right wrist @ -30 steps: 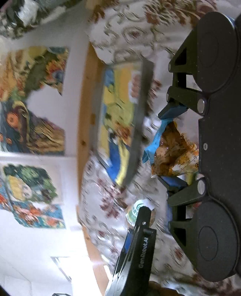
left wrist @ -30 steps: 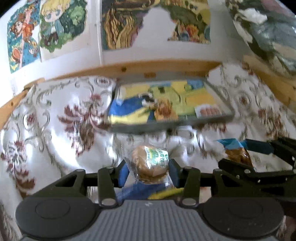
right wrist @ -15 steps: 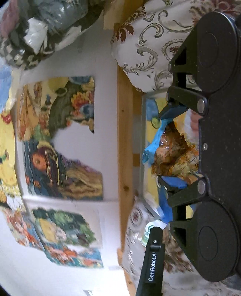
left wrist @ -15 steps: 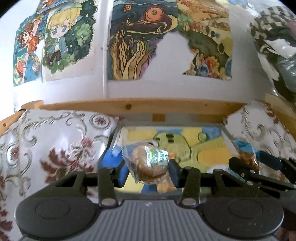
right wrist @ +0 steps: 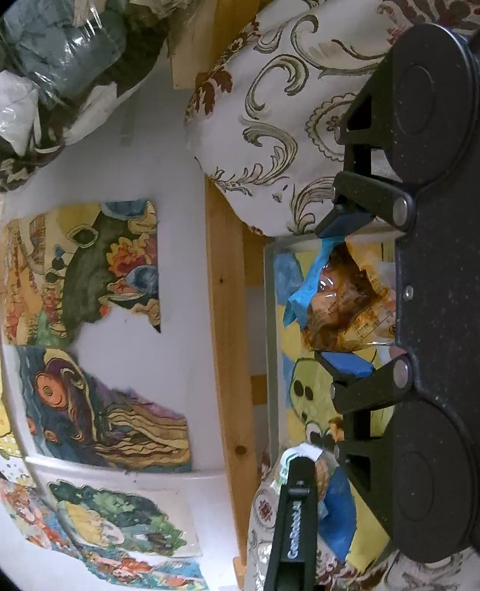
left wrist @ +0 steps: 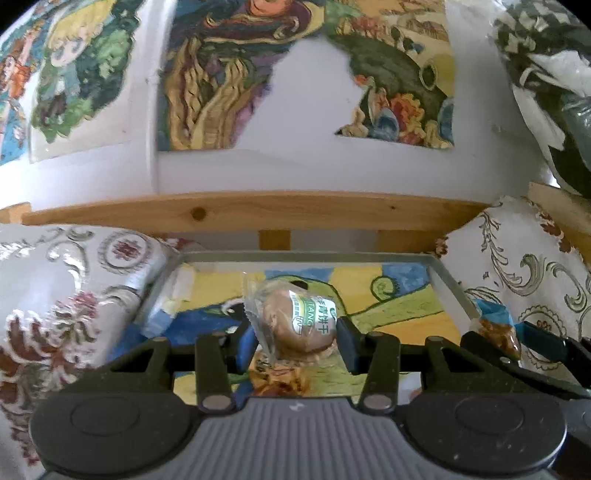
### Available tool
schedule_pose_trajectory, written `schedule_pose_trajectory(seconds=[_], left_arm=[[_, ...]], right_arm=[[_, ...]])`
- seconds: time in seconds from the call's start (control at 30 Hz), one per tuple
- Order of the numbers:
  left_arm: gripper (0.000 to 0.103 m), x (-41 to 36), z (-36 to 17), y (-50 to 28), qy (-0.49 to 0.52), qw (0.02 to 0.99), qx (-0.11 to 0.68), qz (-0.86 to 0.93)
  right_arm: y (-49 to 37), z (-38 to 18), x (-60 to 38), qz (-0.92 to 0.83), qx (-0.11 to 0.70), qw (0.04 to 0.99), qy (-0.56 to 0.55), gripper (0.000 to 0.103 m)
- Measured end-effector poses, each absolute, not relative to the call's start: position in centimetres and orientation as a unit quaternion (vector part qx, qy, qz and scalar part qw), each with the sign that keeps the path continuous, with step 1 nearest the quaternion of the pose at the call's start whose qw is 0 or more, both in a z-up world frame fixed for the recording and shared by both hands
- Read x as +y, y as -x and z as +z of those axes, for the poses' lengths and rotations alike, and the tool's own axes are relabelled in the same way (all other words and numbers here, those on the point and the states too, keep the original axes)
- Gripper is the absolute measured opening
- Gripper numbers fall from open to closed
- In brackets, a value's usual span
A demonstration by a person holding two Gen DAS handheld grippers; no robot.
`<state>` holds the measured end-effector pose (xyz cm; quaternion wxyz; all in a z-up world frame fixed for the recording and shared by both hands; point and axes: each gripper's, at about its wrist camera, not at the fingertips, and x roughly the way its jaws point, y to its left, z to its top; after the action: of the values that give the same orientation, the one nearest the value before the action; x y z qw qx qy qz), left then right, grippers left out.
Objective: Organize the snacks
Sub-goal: 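Carry the blue-edged bag with right tool while left tool carries the bun over tray, then release the blue-edged bag with right tool while left tool drops the bun into tray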
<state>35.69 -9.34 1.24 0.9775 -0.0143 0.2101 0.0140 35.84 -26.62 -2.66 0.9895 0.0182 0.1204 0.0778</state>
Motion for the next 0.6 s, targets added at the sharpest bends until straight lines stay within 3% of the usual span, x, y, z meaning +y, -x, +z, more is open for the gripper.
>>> schedule_pose_trajectory(seconds=[0.6], left_arm=[[0.05,-9.0,-2.4,-38.2,0.046,0.962,0.269,0.01]], right_arm=[[-37.5,-5.5,-25.1,0.077,0.162,0.984,0.024,0.067]])
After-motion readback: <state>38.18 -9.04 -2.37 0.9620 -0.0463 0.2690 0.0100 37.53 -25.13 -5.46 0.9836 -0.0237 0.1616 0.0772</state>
